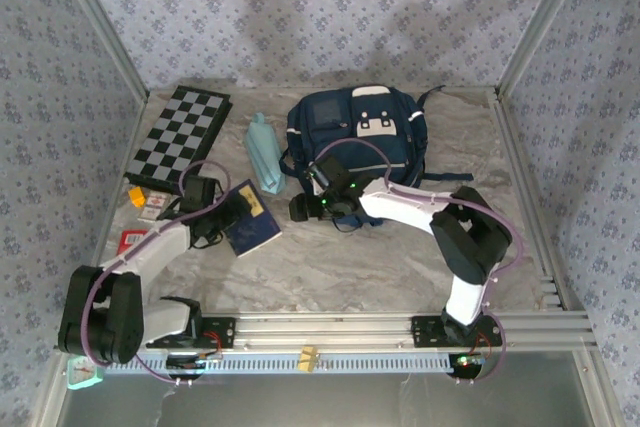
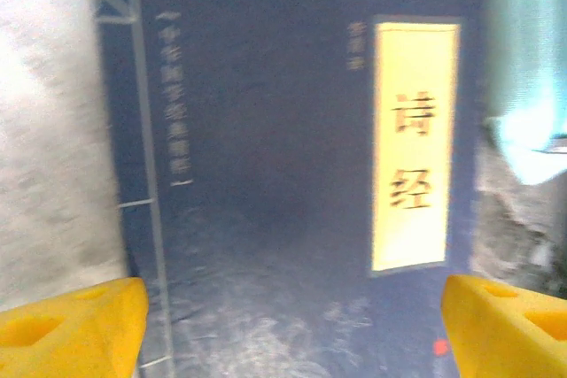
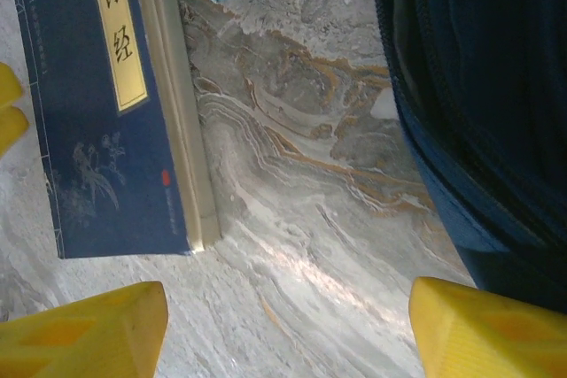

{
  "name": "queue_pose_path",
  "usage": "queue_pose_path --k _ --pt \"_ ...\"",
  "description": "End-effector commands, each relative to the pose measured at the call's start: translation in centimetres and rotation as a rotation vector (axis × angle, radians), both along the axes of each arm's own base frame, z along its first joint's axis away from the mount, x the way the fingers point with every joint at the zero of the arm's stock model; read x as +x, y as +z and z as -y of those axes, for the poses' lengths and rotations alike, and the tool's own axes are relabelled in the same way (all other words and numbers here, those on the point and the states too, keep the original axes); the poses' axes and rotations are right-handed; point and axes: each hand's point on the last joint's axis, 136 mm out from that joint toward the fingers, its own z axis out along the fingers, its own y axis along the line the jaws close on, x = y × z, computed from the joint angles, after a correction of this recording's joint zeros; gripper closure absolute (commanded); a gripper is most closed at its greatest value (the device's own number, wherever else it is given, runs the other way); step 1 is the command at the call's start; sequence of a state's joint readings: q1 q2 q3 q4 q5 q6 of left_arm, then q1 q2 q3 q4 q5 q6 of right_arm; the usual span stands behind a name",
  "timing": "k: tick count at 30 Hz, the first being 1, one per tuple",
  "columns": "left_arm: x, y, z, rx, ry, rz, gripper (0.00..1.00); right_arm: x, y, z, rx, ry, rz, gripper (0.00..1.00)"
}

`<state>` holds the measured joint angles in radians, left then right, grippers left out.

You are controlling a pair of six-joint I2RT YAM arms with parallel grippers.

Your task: Pack the student bag

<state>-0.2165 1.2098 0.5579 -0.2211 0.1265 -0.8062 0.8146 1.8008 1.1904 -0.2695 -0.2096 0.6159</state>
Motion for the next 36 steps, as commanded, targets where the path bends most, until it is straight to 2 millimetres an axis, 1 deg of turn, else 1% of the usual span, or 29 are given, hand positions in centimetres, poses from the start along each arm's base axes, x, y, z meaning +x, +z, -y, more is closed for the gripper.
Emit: queue_pose_path --k 1,4,6,10,12,15,17,20,26,29,32,34,36 --pt "1.7 2.3 0.8 0.002 -0.062 0.098 0.15 0.1 0.1 -1.8 0.006 -0.023 -0.041 0.29" --pt "0.6 1.8 -0.9 0.067 -0.016 0.055 0.16 0.6 -0.1 -3.1 -0.022 -0.024 -0.045 0.33" --pt "-0.5 1.2 -2.3 0.088 0.041 -0.002 0.18 0.7 -0.1 -4.6 -0.021 -0.006 -0.036 0.34" --pt "-1.6 0.5 -3.6 0.062 0.103 -0.019 0.21 1.1 -0.6 -6.6 -0.043 0.01 -0.037 0.39" --pt "-2.0 0.0 -4.4 0.032 0.134 -0.026 0.24 1.4 -0.9 -7.6 -0.045 0.031 -0.032 0.43" --pt "-2.4 -0.3 -5.0 -0.009 0.144 -0.037 0.27 2.0 -2.0 -7.8 -0.095 0.02 -0.033 0.45" --pt "-2.4 -0.4 -5.0 -0.028 0.137 -0.026 0.28 2.6 -2.4 -8.3 -0.102 0.02 -0.03 0.45" --pt "-2.2 -0.4 -4.5 -0.052 0.11 -0.015 0.28 2.9 -3.1 -8.9 -0.112 0.024 -0.042 0.45" --pt "-2.1 -1.2 -4.0 -0.078 0.093 -0.033 0.29 2.8 -4.2 -10.1 -0.121 0.054 -0.067 0.46" --pt "-2.0 -1.4 -3.7 -0.096 0.08 -0.041 0.3 2.3 -4.1 -11.0 -0.089 0.079 -0.084 0.46" --pt "-2.0 -1.5 -3.7 -0.097 0.08 -0.039 0.3 1.8 -4.1 -11.5 -0.091 0.09 -0.091 0.46" --pt "-2.1 -1.5 -3.7 -0.09 0.078 -0.043 0.3 1.5 -3.6 -12.0 -0.073 0.104 -0.097 0.46" --pt "-2.5 -1.9 -4.2 -0.07 0.1 -0.07 0.3 1.1 -2.9 -12.4 -0.064 0.118 -0.095 0.46"
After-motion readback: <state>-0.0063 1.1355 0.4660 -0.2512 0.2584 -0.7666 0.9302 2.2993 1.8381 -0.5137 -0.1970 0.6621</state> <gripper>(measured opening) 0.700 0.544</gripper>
